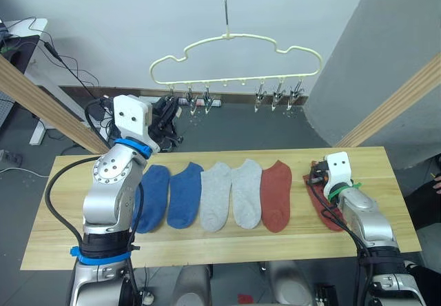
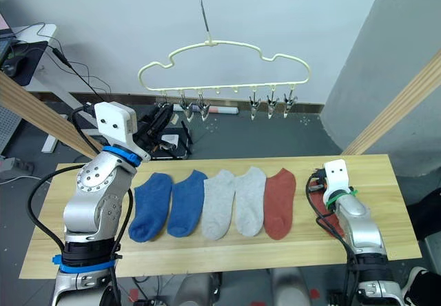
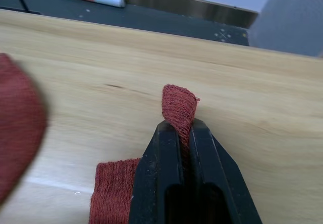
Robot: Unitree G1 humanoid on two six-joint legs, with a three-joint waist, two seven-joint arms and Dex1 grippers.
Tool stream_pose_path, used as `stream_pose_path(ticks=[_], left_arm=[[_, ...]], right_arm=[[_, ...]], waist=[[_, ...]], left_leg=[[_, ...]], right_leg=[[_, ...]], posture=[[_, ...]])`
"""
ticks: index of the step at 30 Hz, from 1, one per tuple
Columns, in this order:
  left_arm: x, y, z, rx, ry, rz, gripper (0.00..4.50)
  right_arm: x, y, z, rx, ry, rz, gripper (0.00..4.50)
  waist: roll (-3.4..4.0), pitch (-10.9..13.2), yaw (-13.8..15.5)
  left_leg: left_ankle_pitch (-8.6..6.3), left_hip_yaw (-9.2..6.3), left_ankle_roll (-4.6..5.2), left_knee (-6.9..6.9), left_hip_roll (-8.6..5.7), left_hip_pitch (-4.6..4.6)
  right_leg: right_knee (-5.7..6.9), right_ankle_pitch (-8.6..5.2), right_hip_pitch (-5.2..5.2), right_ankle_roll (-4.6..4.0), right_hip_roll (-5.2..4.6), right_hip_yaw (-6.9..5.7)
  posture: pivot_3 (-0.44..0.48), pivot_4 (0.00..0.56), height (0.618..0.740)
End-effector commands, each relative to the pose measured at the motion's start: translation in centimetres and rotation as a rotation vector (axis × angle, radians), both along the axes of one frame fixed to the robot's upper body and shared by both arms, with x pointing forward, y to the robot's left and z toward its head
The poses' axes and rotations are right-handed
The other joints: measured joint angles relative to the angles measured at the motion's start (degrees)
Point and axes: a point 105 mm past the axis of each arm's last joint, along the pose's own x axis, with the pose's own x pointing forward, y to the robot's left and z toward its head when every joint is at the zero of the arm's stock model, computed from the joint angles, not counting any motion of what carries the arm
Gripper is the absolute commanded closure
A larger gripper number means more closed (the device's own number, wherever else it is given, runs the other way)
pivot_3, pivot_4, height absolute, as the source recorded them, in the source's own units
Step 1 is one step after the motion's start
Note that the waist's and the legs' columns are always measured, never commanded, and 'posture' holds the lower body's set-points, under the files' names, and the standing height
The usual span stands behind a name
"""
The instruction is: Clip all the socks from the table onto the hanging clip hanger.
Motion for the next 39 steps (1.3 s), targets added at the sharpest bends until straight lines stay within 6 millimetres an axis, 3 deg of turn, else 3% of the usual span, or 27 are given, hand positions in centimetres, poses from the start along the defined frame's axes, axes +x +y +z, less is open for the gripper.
stream_pose_path(ticks=[1, 9, 15, 19, 27, 39], left_arm=[[-1.4, -0.6, 1.6, -0.015, -0.024, -0.089, 4.28], [-2.2, -2.0, 2.6, -0.075, 0.052, -0.227, 4.28], [-2.5, -2.8, 3.2, -0.114, 0.075, -0.276, 4.28], [-2.7, -3.3, 3.3, -0.149, 0.095, -0.302, 4.28], [-2.7, -3.4, 3.5, -0.158, 0.114, -0.312, 4.28], [-2.6, -3.6, 3.1, -0.158, 0.130, -0.319, 4.28]], right_arm=[[-0.3, 3.5, 3.6, -0.032, -0.106, 0.188, 4.50], [-1.8, 11.8, 8.9, -0.130, -0.200, 0.623, 4.50], [-1.3, 17.0, 11.4, -0.120, -0.236, 0.750, 4.50], [-0.8, 19.6, 12.0, -0.106, -0.240, 0.782, 4.50], [-0.5, 22.8, 13.9, -0.060, -0.293, 0.818, 4.50], [-0.3, 23.9, 16.7, 0.037, -0.362, 0.795, 4.50]], waist=[[0.09, 0.11, -0.18], [0.10, 0.36, -0.17], [0.08, 0.38, -0.12], [0.05, 0.36, -0.01], [0.04, 0.35, -0.14], [0.02, 0.34, -0.24]], left_leg=[[0.00, 0.01, 0.00, 0.00, 0.00, 0.00], [0.00, -0.05, 0.00, 0.00, 0.01, -0.01], [0.03, -0.07, -0.05, 0.00, 0.02, -0.17], [0.16, -0.10, -0.29, 0.16, 0.01, -1.00], [0.21, 0.05, -0.36, 0.20, 0.00, -1.37], [0.26, 0.05, -0.46, 0.24, -0.04, -1.45]], right_leg=[[0.00, 0.00, -0.01, 0.00, 0.00, 0.01], [0.01, 0.00, -0.04, 0.00, 0.07, -0.04], [-0.06, 0.00, -0.16, 0.00, 0.02, -0.09], [0.17, 0.02, -1.08, -0.02, -0.13, -0.14], [0.64, 0.03, -1.67, -0.03, -0.38, -0.17], [0.82, 0.05, -1.82, -0.06, -0.36, -0.22]], posture=[[-0.116, 0.366, 0.740], [-0.125, 0.366, 0.740], [-0.124, 0.359, 0.740], [-0.124, 0.355, 0.740], [-0.123, 0.351, 0.740], [-0.132, 0.341, 0.740]])
